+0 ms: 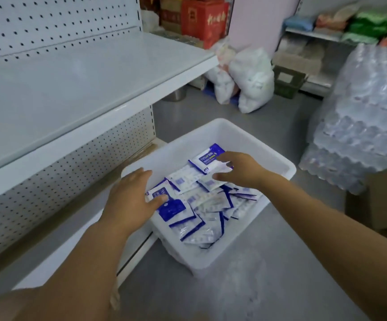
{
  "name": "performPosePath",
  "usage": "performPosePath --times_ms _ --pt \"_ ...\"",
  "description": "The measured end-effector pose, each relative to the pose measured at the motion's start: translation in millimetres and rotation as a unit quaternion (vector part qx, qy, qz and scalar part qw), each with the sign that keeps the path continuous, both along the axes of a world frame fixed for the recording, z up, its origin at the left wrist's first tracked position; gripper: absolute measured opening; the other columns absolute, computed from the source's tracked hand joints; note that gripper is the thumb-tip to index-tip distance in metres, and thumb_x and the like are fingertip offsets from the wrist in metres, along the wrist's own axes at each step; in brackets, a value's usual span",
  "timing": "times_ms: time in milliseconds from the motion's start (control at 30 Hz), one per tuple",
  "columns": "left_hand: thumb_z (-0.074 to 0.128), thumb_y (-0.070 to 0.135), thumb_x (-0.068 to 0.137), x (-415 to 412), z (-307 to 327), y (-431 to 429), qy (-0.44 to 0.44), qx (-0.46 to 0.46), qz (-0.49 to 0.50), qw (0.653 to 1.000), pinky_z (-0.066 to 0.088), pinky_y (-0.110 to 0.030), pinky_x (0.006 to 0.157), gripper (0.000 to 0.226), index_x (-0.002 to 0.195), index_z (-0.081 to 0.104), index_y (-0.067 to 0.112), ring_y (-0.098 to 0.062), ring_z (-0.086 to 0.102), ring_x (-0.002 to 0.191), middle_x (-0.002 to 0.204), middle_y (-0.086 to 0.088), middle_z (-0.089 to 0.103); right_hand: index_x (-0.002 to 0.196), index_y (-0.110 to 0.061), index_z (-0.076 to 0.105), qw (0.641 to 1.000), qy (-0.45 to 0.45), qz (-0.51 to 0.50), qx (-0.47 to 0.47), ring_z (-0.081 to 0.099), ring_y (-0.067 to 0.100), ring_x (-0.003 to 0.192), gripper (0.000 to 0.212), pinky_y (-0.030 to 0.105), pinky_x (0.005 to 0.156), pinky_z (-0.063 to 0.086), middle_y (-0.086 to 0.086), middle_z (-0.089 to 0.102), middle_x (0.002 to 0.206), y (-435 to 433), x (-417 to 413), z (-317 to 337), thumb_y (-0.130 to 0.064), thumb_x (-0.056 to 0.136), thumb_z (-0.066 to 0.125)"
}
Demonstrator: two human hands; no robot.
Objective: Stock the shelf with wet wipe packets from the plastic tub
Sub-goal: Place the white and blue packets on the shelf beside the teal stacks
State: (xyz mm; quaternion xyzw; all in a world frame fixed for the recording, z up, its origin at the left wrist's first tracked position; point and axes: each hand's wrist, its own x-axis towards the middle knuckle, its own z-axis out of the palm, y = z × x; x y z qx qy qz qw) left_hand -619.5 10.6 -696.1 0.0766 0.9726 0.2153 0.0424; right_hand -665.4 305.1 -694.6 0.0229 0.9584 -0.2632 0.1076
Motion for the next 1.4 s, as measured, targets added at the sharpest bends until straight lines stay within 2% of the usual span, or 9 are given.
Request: performPosePath --times_ms 167,300,433,533,700,867,1067,1200,1400 --pt "0.063 0.061 0.088 -6 -25 -1 -0.051 -0.004 -0.011 0.999 0.022 -0.05 0.123 0.085 0.157 0.029 0.023 -0.02 0.018 0.153 0.166 -0.002 0.023 0.14 -0.025 0.052 0.997 -0.05 -0.012 0.053 0.05 0.023 0.13 0.077 0.033 0.104 0.04 0.0 0.052 0.145 7 -14 -41 -0.053 0.074 0.082" --pt "0.07 0.051 0.087 -16 -22 1 -0.02 0.019 -0.028 0.999 0.028 -0.045 0.12 0.062 0.136 0.055 0.017 -0.021 0.046 0.135 0.141 -0.004 0.056 0.136 -0.031 0.056 0.994 -0.08 0.035 0.061 0.05 0.018 0.128 0.08 0.034 0.106 0.044 -0.005 0.053 0.142 15 -27 -61 -0.05 0.066 0.089" --pt "0.071 0.053 0.086 -26 -33 3 -0.05 0.024 -0.055 0.997 0.027 -0.043 0.121 0.04 0.11 0.065 0.022 -0.012 0.059 0.102 0.106 0.006 0.068 0.129 -0.032 0.063 0.993 -0.068 0.054 0.076 0.056 0.018 0.117 0.069 0.03 0.098 0.046 -0.005 0.059 0.134 16 -42 -74 -0.046 0.067 0.09" --pt "0.069 0.055 0.086 -31 -39 1 -0.046 0.026 -0.055 0.997 0.012 -0.037 0.123 0.04 0.109 0.065 0.022 -0.012 0.062 0.101 0.104 0.007 0.07 0.125 -0.035 0.067 0.993 -0.057 0.059 0.09 0.058 0.02 0.117 0.059 0.035 0.1 0.049 -0.006 0.061 0.134 20 -52 -81 -0.044 0.07 0.088" --pt "0.069 0.052 0.087 -40 -37 1 -0.055 0.036 -0.039 0.997 0.018 -0.035 0.121 0.044 0.116 0.064 0.019 -0.015 0.062 0.108 0.11 0.003 0.071 0.128 -0.028 0.068 0.989 -0.033 0.076 0.119 0.057 0.024 0.122 0.039 0.035 0.099 0.051 -0.002 0.064 0.133 20 -58 -75 -0.042 0.092 0.067" --pt "0.069 0.049 0.086 -38 -27 11 -0.088 0.121 0.004 0.989 0.047 -0.018 0.071 0.058 0.133 0.056 0.018 -0.005 0.051 0.102 0.128 0.001 0.063 0.101 -0.008 0.07 0.997 0.016 0.076 0.018 0.064 0.023 0.088 0.034 0.03 0.071 0.048 0.009 0.07 0.097 -1 -48 -50 -0.039 0.099 0.058" --pt "0.068 0.055 0.074 -38 -9 28 -0.188 0.37 0.079 0.906 0.06 -0.026 0.073 0.072 0.137 0.05 0.026 -0.004 0.064 0.106 0.128 0.013 0.063 0.118 -0.021 0.055 0.965 -0.051 0.04 -0.253 0.073 0.01 0.093 0.032 0.024 0.07 0.061 -0.005 0.072 0.105 -45 -20 -11 -0.046 0.098 0.052" --pt "0.072 0.043 0.085 -38 -10 24 -0.191 0.394 0.112 0.892 0.062 -0.038 0.081 0.04 0.115 0.062 0.019 -0.015 0.075 0.093 0.103 0.002 0.076 0.118 -0.023 0.053 0.966 -0.075 0.032 -0.246 0.07 0.007 0.093 0.036 0.017 0.065 0.058 -0.01 0.068 0.106 -64 -17 -13 -0.052 0.097 0.049" --pt "0.072 0.021 0.093 -47 -20 4 -0.131 0.457 0.243 0.845 0.064 -0.038 0.072 0.025 0.115 0.066 0.011 -0.023 0.076 0.087 0.101 -0.009 0.075 0.104 -0.015 0.064 0.986 -0.059 0.033 -0.151 0.072 0.01 0.087 0.035 0.039 0.088 0.06 -0.004 0.075 0.096 -48 -16 -30 -0.049 0.096 0.058"
